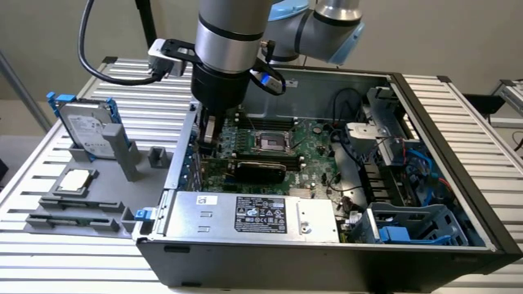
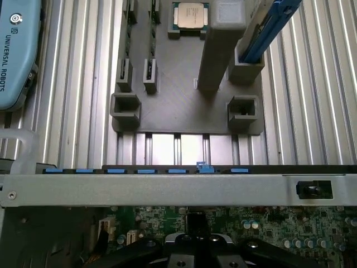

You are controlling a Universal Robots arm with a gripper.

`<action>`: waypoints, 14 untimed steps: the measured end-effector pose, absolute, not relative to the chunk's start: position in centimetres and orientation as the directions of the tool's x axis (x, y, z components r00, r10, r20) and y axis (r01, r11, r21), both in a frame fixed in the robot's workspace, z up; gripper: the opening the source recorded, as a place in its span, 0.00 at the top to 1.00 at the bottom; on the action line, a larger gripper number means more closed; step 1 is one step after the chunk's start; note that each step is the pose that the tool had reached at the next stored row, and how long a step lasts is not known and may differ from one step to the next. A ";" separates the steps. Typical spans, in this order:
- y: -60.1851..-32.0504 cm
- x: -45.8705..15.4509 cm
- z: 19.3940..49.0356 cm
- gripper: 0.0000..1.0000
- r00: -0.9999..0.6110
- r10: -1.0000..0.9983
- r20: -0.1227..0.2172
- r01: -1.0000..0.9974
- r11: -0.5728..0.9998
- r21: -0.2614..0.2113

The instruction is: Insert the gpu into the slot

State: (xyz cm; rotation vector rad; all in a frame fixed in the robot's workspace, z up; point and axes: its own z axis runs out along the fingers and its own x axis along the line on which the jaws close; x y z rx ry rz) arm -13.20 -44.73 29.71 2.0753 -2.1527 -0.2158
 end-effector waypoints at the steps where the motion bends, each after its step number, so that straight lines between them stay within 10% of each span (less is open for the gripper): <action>1: -44.7 -13.2 29.7 0.89 -0.041 -0.999 0.004 -0.979 0.041 0.202; 14: -44.8 -13.2 29.5 0.89 -0.068 -0.998 0.013 -0.975 0.070 0.209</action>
